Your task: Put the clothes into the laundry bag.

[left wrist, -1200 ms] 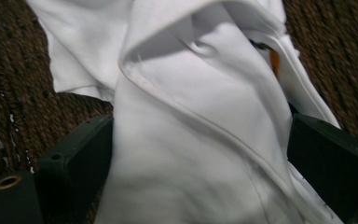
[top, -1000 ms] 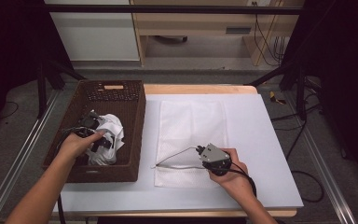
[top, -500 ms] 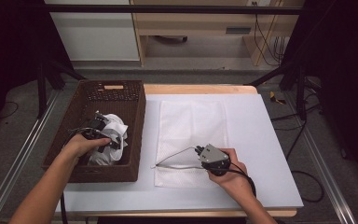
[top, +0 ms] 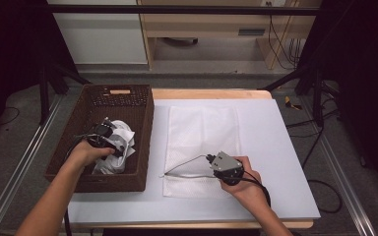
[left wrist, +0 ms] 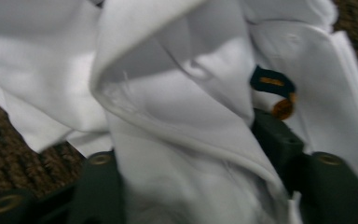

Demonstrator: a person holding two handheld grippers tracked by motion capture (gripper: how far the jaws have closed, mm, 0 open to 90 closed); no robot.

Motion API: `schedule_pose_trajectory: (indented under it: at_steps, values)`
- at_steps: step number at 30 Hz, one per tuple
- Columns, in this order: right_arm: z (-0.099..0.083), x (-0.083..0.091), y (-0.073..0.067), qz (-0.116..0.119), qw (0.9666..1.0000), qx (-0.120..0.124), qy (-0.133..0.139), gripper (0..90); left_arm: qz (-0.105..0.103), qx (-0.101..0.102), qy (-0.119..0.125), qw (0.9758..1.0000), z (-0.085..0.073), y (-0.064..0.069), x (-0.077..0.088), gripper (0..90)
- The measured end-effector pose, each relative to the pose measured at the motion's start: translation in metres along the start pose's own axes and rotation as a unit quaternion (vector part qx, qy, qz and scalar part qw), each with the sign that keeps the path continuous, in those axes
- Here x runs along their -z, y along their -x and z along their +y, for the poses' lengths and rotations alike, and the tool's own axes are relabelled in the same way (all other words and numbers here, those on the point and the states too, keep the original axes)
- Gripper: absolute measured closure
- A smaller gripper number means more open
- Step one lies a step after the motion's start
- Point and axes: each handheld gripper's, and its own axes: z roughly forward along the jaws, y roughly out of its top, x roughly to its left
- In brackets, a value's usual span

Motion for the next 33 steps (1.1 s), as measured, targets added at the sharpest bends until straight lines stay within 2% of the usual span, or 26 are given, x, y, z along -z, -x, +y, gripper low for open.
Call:
schedule_pose_trajectory:
  at_steps: [2, 6, 10, 12, 14, 20, 23, 25, 29, 33]
  values:
    - [0.000, 0.001, 0.001, 0.000, 1.0000, 0.000, 0.001, 88.6, 0.006, -0.004, -0.004, 1.0000, 0.001, 0.002, 0.000, 50.8]
    - [0.000, 0.001, 0.002, 0.002, 1.0000, 0.001, 0.002, 88.7, 0.007, -0.014, -0.012, 0.9998, 0.005, 0.007, 0.002, 63.9]
    - [0.000, 0.001, 0.001, 0.002, 1.0000, 0.001, 0.002, 88.8, 0.014, -0.020, -0.009, 0.9997, 0.006, 0.012, 0.004, 70.1]
    - [0.001, 0.001, 0.001, 0.003, 1.0000, 0.003, 0.004, 88.9, 0.020, -0.020, 0.003, 0.9996, 0.007, 0.013, 0.010, 71.3]
    - [0.002, 0.001, 0.001, 0.004, 1.0000, 0.003, 0.005, 89.0, 0.018, -0.020, 0.013, 0.9996, 0.008, 0.014, 0.013, 72.2]
    - [0.000, 0.000, 0.001, 0.008, 1.0000, 0.000, 0.002, 89.0, 0.026, -0.032, 0.023, 0.9989, 0.008, 0.019, 0.017, 72.6]
    - [-0.002, 0.002, 0.002, 0.016, 0.9998, -0.008, 0.008, 89.1, 0.043, -0.041, 0.024, 0.9979, 0.010, 0.022, 0.021, 72.7]
    - [-0.003, 0.001, 0.003, 0.017, 0.9998, -0.010, 0.007, 89.1, 0.042, -0.042, 0.028, 0.9979, 0.010, 0.021, 0.023, 72.8]
    - [-0.004, 0.001, 0.006, 0.018, 0.9997, -0.011, 0.009, 89.1, 0.055, -0.042, 0.042, 0.9967, 0.011, 0.018, 0.035, 72.9]
    - [-0.005, 0.004, 0.007, 0.017, 0.9997, -0.012, 0.014, 89.1, 0.053, -0.042, 0.066, 0.9955, 0.010, 0.018, 0.050, 72.9]
